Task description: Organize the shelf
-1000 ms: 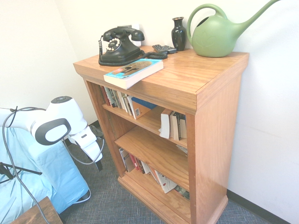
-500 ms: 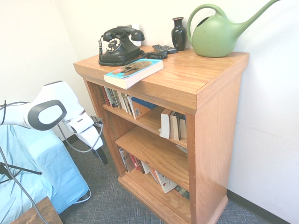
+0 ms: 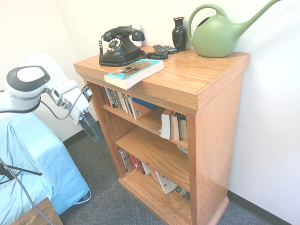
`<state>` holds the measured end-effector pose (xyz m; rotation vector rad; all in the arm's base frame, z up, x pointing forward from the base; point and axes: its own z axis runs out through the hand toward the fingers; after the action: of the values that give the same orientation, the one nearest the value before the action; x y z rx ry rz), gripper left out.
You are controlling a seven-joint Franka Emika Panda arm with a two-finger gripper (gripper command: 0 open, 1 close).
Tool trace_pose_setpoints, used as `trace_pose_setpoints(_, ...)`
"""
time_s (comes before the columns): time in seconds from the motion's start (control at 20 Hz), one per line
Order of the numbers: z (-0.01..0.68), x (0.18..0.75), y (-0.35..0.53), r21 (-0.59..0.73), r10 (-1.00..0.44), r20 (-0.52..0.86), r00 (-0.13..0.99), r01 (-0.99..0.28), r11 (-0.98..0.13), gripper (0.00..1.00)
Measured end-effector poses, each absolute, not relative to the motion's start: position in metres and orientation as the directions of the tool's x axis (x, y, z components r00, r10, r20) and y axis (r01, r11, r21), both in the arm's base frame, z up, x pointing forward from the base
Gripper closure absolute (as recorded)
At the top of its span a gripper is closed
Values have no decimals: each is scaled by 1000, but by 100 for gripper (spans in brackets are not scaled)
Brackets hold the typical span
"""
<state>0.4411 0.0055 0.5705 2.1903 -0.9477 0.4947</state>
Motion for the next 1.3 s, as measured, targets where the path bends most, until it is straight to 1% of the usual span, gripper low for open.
trace_pose_setpoints(0.2,600,455,20,526,-396,625,673,-738,-423,0)
trace_pose_setpoints(0.5,618,470,46,649,-289,653,700,-714,-264,0)
trace_pose_setpoints(0.9,628,501,68,708,-210,660,722,-690,-150,0)
trace_pose_setpoints(1.3,623,528,84,730,-116,666,737,-676,-103,0)
